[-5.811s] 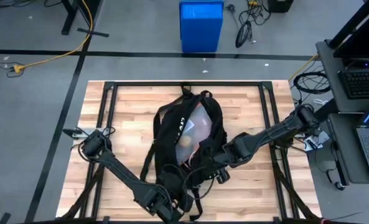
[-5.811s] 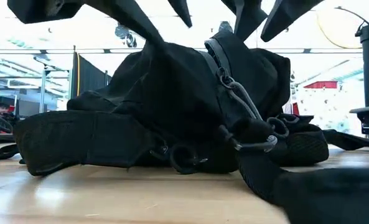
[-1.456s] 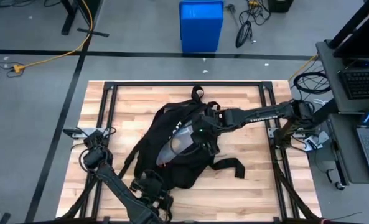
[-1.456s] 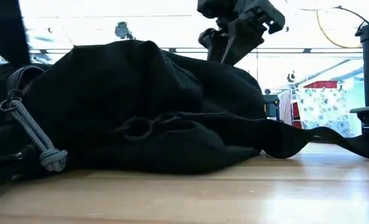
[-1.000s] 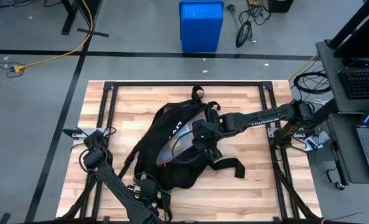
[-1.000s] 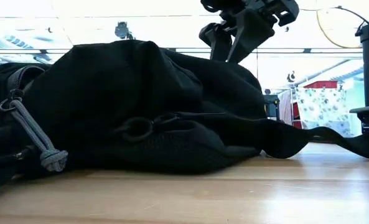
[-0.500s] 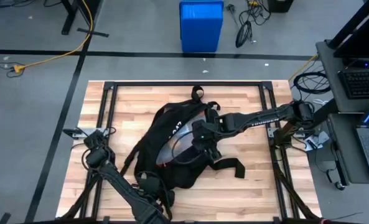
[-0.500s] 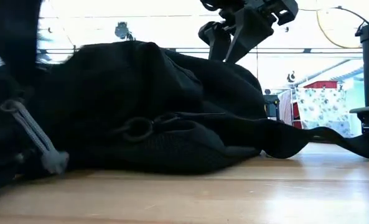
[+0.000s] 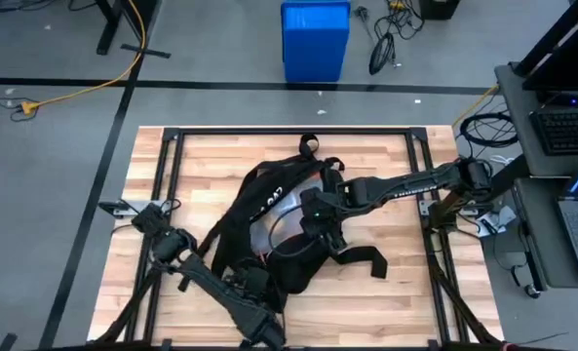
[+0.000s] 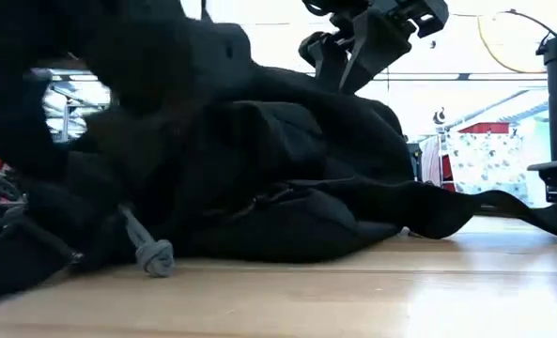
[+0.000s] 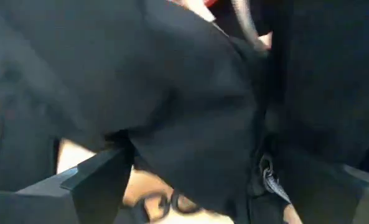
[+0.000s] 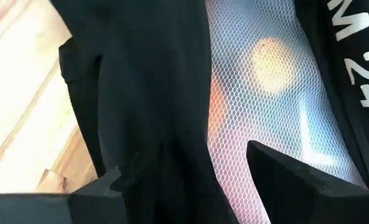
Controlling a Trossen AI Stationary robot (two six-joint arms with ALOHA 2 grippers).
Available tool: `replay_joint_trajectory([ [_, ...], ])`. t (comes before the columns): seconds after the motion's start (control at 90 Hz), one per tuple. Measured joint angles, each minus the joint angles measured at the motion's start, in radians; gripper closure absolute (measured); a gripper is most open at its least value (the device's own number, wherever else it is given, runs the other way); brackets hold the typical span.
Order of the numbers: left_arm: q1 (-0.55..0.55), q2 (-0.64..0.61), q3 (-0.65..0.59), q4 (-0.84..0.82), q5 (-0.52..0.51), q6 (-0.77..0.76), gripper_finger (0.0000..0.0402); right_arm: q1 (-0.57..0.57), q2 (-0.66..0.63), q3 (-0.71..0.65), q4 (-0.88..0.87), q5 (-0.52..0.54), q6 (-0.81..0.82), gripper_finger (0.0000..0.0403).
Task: Unpack backpack
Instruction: Close the black backpack
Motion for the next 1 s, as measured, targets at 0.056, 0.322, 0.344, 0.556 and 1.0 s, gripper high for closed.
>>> replay_joint_trajectory([
  [0.056,0.009,0.011,0.000,0.004,-0.005,0.055,0.0069,0.000,0.000,0.000,0.001,0.000,0.000,0.0181],
  [0.322,0.004,0.017,0.001,-0.035,-0.008,0.225,0.0279,0.000,0.000,0.000,-0.002,0.000,0.024,0.0181],
  [0.344,0.001,0.019,0.000,-0.046,-0.006,0.237,0.0299,0.000,0.000,0.000,-0.002,0.000,0.034,0.0181],
  [0.556,-0.050,0.015,-0.002,-0.096,0.025,0.384,0.0389,0.044,0.000,0.000,0.005,0.001,0.078,0.0181],
  [1.0,-0.270,-0.103,-0.002,-0.092,0.049,0.563,0.0401,0.105,-0.001,0.001,0.075,0.104,0.234,0.0181],
])
